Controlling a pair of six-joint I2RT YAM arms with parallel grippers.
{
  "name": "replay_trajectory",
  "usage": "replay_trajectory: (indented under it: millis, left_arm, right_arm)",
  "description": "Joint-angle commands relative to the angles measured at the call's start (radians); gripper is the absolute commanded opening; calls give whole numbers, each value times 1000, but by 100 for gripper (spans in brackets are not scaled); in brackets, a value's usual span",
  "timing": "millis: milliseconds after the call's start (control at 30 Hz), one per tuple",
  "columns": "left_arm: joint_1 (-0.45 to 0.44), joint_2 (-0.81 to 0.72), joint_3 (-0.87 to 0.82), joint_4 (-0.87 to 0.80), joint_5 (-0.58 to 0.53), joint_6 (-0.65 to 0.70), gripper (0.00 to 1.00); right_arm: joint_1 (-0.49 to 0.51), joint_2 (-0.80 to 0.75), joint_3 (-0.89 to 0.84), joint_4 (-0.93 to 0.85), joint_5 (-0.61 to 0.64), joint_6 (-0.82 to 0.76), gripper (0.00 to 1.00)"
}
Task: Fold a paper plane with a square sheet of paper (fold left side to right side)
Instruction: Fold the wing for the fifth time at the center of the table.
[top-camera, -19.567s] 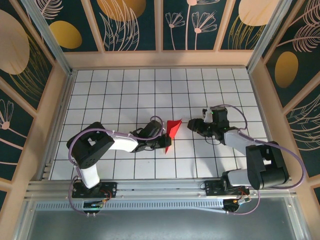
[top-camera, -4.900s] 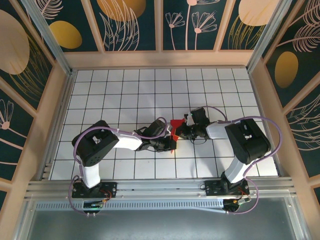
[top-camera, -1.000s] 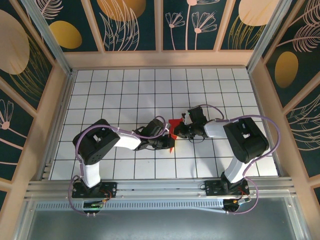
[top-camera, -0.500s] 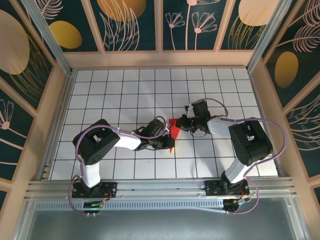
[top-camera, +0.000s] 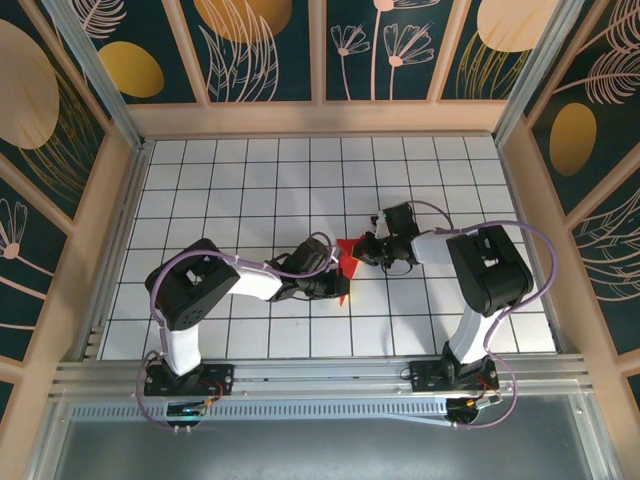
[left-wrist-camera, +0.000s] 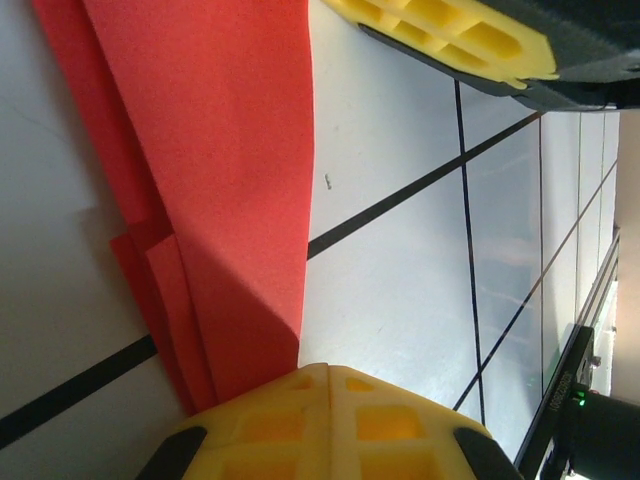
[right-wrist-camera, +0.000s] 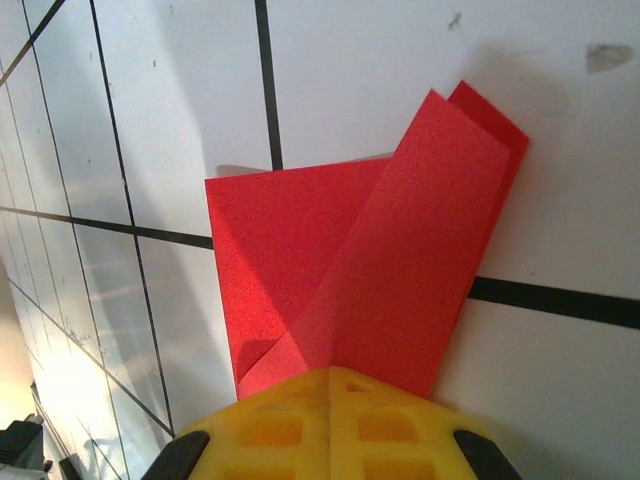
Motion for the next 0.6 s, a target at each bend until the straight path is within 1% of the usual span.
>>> replay_trajectory:
  millis: [0,167,567]
  left_arm:
    - [-10,-59,6,-32,16,-12,0]
    - [2,-74,41,-48,31,-18,0]
    - [27,35,127,-62,56,13,0]
  right_arm:
    - [-11,38,-2,-59,61,-25,0]
    - [-12,30,-14,-61,64,-25,0]
    - [-11,14,-23,-55,60,-13,0]
